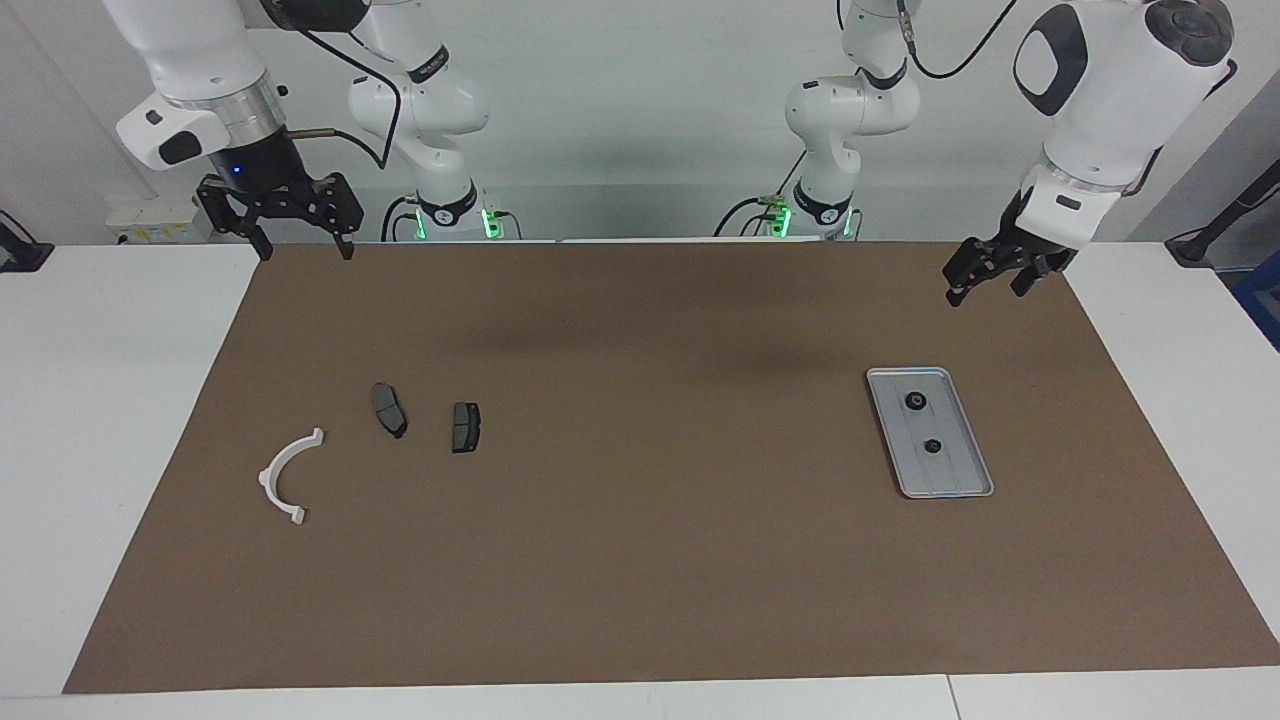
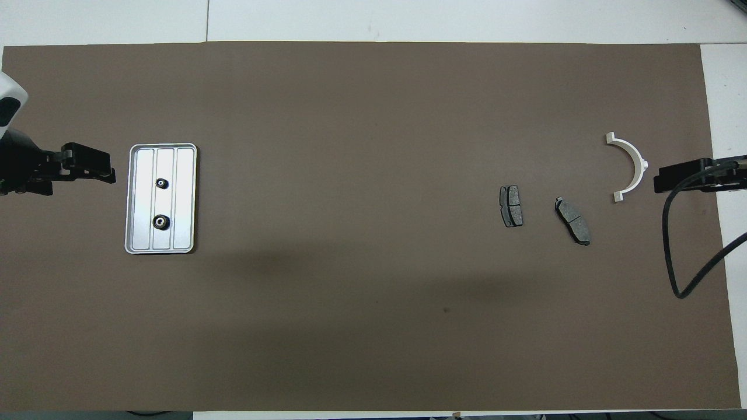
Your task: Pick bearing gear from pile to tray
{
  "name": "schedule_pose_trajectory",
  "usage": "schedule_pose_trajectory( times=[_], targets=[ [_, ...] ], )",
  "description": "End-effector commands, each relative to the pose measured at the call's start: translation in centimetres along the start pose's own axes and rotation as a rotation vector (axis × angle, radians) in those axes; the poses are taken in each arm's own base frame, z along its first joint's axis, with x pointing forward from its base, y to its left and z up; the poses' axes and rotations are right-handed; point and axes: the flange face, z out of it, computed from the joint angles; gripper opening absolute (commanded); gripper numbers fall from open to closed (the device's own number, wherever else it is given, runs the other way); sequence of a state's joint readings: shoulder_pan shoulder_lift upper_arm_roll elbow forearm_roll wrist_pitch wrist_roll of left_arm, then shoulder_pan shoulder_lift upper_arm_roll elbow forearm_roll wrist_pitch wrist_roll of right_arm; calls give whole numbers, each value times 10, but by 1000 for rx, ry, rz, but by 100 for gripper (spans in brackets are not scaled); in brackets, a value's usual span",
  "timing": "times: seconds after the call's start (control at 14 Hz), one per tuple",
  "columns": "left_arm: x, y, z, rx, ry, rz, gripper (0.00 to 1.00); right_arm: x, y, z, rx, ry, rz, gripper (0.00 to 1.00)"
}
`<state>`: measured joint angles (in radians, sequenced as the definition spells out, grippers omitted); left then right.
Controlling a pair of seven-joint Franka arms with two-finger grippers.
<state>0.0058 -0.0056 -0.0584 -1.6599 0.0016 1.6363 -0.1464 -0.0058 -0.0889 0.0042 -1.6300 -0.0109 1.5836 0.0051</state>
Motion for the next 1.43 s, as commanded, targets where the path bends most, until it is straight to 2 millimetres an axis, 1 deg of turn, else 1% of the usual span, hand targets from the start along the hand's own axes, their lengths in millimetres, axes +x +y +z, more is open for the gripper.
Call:
schedule_pose_trajectory(
  times=[0.0,0.21,0.29,0.36,0.5,0.57,0.71,0.93,1.21,1.35],
  targets=[
    [-5,-6,-2,24,-20,29,100,-4,3,2,16,4,-16,100],
    [-5,-11,-2,26,-25,39,100,-5,3,1,16,7,-16,100],
    [-4,-19,-2,26,-24,58,100,-4,3,2,16,5,-16,100],
    [-3,-21,-2,24,-25,76,100,-4,2,2,16,5,-17,100],
    [-5,-20,-3,24,-20,76,100,-4,2,2,16,5,-17,100],
    [-7,-18,-6,26,-14,79,100,-4,2,2,16,5,-16,100],
    [-7,-28,-6,25,-17,64,100,-5,1,1,16,4,-19,100],
    [-7,-24,-6,26,-15,72,100,-5,0,1,16,4,-20,100],
    [-6,-26,-7,25,-16,69,100,-4,0,1,16,7,-22,100],
    [-6,-29,-8,25,-8,66,100,-4,-5,1,16,8,-28,100]
  ],
)
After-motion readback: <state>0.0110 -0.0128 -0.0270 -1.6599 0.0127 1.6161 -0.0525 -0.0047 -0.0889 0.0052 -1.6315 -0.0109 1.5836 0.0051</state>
